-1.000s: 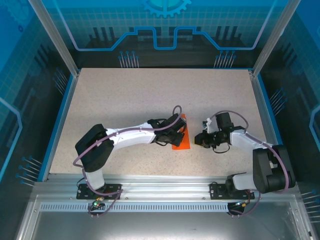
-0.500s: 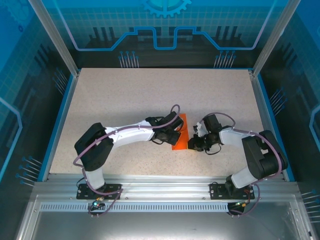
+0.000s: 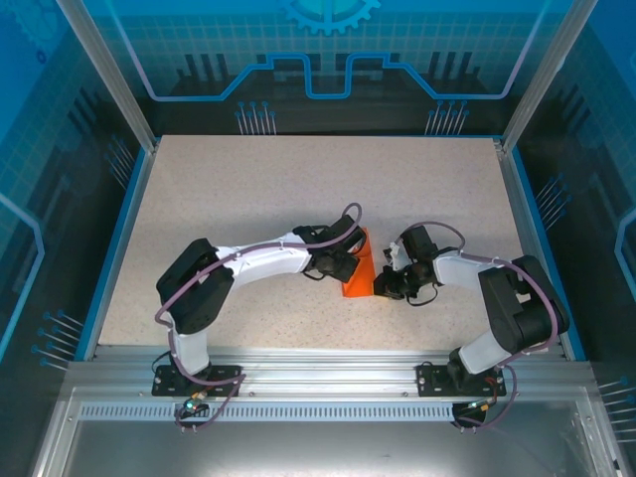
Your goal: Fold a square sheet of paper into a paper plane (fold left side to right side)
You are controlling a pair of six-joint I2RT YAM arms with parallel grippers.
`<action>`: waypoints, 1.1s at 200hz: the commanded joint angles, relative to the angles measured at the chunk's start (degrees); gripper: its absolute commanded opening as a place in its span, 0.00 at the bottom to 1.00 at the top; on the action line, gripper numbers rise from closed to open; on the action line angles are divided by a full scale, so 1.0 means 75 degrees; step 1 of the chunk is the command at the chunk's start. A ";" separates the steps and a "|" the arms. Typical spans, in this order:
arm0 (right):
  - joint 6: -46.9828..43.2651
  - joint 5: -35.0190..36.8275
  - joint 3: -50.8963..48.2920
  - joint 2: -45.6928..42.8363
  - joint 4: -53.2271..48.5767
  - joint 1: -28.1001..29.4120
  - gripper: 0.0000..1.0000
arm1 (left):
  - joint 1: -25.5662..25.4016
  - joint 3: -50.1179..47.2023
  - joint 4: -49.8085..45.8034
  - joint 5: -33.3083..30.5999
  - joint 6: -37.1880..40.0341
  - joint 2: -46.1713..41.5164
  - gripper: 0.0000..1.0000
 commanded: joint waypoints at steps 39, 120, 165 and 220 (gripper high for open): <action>-0.0198 0.0587 0.0005 0.0222 -0.0440 0.0157 0.10 | 0.0131 0.0343 -0.0305 -0.0192 0.0262 0.0454 0.07; -0.0215 0.0579 0.0036 0.0266 -0.0470 0.0187 0.10 | 0.0138 0.0411 -0.0117 -0.0203 0.0232 0.0742 0.07; -0.0216 0.0578 0.0027 0.0298 -0.0476 0.0205 0.10 | 0.0154 0.0458 -0.0099 -0.0250 0.0251 0.0852 0.07; -0.0205 0.0583 0.0037 0.0371 -0.0462 0.0221 0.10 | 0.0154 0.0521 -0.0059 -0.0263 0.0268 0.1002 0.07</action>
